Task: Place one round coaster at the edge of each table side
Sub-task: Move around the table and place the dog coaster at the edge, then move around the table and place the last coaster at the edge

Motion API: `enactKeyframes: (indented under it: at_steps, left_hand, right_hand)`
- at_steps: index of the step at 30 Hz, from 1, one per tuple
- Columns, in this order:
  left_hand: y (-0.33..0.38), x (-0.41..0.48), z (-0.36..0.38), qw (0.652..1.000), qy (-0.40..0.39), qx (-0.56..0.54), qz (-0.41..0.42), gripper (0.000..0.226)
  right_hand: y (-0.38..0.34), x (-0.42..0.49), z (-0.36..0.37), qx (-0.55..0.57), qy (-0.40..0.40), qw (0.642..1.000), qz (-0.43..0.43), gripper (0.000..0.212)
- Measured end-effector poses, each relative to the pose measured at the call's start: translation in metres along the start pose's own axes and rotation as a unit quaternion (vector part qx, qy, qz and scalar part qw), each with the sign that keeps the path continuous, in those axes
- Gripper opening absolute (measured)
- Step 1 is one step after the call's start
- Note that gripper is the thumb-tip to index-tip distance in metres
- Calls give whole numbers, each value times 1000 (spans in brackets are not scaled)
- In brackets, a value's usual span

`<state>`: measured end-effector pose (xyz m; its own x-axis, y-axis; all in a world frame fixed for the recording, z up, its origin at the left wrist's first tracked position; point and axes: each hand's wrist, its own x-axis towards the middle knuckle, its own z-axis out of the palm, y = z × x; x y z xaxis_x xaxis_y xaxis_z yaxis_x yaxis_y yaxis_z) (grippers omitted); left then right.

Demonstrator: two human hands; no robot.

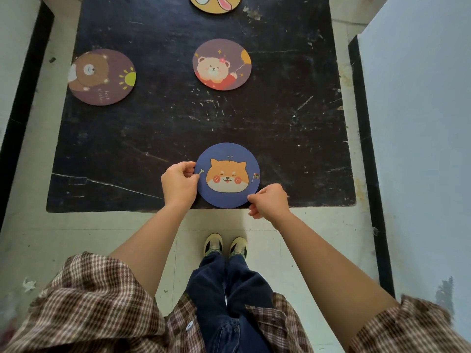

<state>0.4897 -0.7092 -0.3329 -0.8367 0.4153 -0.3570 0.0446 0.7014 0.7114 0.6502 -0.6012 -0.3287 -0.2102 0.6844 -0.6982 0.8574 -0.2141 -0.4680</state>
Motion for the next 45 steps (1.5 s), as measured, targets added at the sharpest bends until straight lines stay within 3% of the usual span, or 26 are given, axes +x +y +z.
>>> enactKeyframes:
  at_steps: [18, 28, 33, 40, 45]
  left_hand:
    - [8, -4, 6, 991, 5, 128, 39, 38]
    - [31, -30, 42, 971, -74, 162, 158, 35]
    - [56, -37, 65, 952, -75, 205, 216, 31]
    - [101, -50, 125, 960, -79, 177, 203, 42]
    - [130, -73, 178, 969, -19, 194, 150, 44]
  right_hand:
    - [-1, -5, -4, -58, 33, 995, -70, 18]
    - [4, 8, -41, -81, 55, 988, -121, 20]
    - [10, 21, -75, -106, 72, 979, -158, 29]
    - [31, 64, -135, -146, 95, 966, -193, 32]
    - [56, 98, -187, -195, 40, 946, -254, 34]
